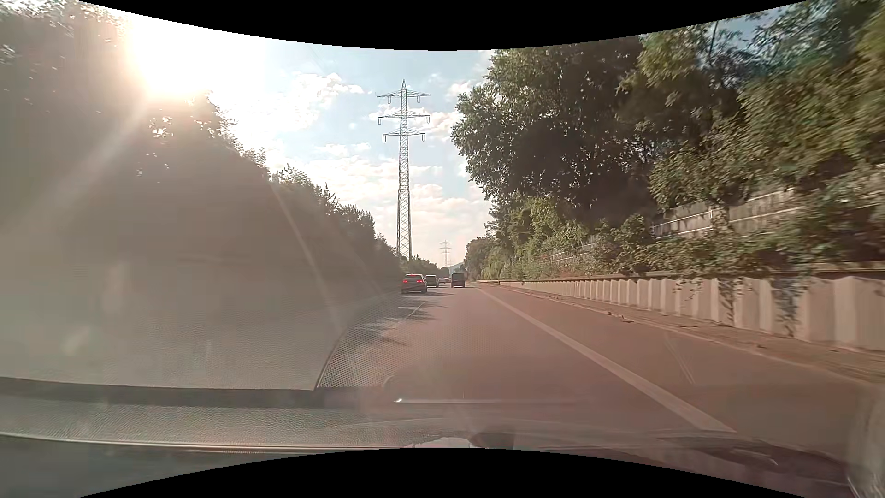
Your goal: Follow the waypoints while adhering to traffic rules and regulations
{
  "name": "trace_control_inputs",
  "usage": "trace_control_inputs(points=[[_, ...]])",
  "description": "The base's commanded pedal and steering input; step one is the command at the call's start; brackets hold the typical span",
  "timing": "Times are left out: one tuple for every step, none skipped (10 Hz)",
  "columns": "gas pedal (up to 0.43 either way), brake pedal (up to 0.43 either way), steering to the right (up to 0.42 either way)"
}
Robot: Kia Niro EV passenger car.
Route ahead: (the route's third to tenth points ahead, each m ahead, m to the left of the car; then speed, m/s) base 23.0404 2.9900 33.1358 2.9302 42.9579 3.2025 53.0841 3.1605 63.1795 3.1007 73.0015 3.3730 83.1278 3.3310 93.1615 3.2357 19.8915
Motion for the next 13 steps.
trace_control_inputs(points=[[0.189, 0.0, 0.0], [0.189, 0.0, 0.0], [0.189, 0.0, 0.0], [0.189, 0.0, 0.0], [0.189, 0.0, 0.0], [0.189, 0.0, 0.0], [0.189, 0.0, 0.0], [0.189, 0.0, 0.0], [0.189, 0.0, 0.0], [0.189, 0.0, 0.0], [0.189, 0.0, 0.0], [0.189, 0.0, 0.0], [0.189, 0.0, 0.0]])
